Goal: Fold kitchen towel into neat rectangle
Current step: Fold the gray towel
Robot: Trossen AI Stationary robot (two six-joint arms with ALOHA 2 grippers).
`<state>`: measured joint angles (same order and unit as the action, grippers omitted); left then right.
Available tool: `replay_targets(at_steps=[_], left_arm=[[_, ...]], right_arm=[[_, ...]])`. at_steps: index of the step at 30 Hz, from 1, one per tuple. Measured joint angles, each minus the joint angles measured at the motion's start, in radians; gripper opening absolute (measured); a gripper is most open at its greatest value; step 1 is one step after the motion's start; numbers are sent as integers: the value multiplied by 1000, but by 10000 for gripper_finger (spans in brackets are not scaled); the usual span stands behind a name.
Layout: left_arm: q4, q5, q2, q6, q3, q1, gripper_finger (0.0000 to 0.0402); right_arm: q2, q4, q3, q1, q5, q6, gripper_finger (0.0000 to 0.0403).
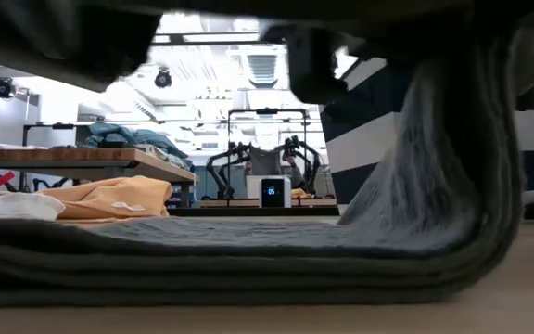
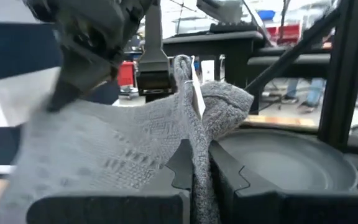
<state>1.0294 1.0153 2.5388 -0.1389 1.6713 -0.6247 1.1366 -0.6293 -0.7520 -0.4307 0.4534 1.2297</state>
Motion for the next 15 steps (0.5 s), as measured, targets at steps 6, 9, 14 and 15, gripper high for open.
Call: replay_targets(at_steps=[6, 9, 14, 15], left_arm=[[-104, -90, -9, 74, -4, 5, 9], [-222, -197, -9, 203, -5, 36, 11], [-309, -248, -9, 243, -5, 56, 13], [-320, -248, -9, 246, -5, 56, 13]], right_arm=[[35, -13, 3, -4, -39, 17, 4], [68, -13, 3, -4, -41, 17, 4], [167, -12, 4, -3, -58, 21, 4], [189, -11, 4, -4, -65, 29, 4]])
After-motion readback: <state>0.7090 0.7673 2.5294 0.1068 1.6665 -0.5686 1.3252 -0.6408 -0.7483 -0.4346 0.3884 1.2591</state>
